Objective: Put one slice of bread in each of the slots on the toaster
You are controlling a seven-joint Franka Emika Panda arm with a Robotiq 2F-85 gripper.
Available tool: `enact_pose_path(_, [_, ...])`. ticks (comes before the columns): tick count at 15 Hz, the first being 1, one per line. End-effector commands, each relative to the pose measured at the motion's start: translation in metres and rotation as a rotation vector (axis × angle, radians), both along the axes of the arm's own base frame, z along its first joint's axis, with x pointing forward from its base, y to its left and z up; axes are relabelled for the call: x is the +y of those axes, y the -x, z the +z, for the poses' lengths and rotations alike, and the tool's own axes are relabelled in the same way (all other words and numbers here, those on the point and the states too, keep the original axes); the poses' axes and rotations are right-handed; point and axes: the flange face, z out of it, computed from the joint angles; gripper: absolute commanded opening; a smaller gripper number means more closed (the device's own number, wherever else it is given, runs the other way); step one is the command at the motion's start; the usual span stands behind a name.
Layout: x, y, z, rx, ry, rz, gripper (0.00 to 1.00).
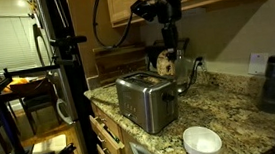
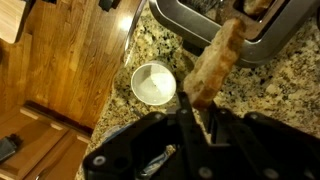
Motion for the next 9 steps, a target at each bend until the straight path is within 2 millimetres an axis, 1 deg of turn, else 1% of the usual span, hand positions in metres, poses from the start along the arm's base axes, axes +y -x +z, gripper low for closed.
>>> enact_pose_path(1, [0.015, 0.021, 0.010, 0.013, -0.026, 0.005, 0.10])
enact_pose_path(4, [0.022, 0.024, 0.009, 0.014, -0.050, 0.016, 0.10])
enact_pose_path(9, [0.026, 0.028, 0.003, 0.032, -0.083, 0.015, 0.10])
